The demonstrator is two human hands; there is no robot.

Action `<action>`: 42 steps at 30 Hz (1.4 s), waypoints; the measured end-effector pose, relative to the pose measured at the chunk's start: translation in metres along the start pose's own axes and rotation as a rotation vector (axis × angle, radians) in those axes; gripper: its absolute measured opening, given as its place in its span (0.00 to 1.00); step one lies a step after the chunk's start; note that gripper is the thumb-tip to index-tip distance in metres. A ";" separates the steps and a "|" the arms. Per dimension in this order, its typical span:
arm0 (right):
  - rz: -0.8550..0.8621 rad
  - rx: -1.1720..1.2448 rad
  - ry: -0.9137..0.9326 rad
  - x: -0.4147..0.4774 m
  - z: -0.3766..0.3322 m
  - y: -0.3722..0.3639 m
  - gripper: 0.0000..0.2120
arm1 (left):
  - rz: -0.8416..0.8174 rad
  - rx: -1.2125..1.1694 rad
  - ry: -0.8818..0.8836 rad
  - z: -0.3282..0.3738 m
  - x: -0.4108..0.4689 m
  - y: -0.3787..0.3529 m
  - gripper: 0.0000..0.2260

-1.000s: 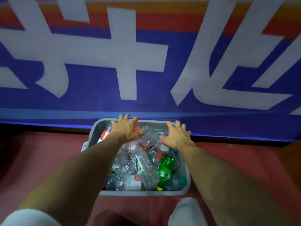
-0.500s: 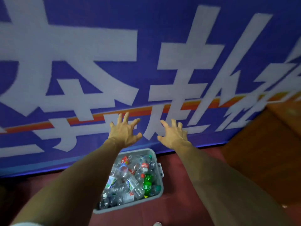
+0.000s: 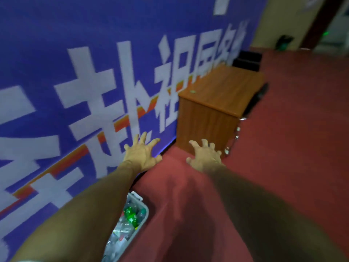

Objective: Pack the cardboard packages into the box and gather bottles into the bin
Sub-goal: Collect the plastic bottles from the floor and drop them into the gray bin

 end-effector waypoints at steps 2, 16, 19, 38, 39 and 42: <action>0.027 0.034 -0.097 -0.028 0.056 0.023 0.33 | 0.016 0.025 -0.104 0.062 0.000 0.015 0.33; 0.312 0.120 -0.736 -0.391 0.492 0.139 0.32 | 0.127 0.079 -0.815 0.595 -0.198 0.086 0.31; 0.335 0.130 -0.857 -0.495 0.572 0.151 0.34 | 0.118 0.056 -0.946 0.706 -0.280 0.090 0.31; 0.549 0.186 -1.605 -1.073 0.879 0.158 0.34 | 0.176 0.132 -1.748 1.190 -0.780 0.076 0.30; 0.559 0.199 -1.626 -1.089 0.895 0.158 0.34 | 0.172 0.146 -1.766 1.211 -0.795 0.072 0.30; 0.575 0.233 -1.681 -1.137 0.941 0.161 0.34 | 0.153 0.158 -1.824 1.276 -0.845 0.065 0.31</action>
Point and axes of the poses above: each hand's wrist, its own x-axis towards the middle knuckle, its own y-axis out of the back of the hand, z = x × y, the point moved 10 cm from there along x, towards the middle knuckle, and after that the axes turned 15 degrees about x, right-handed, at the moved point
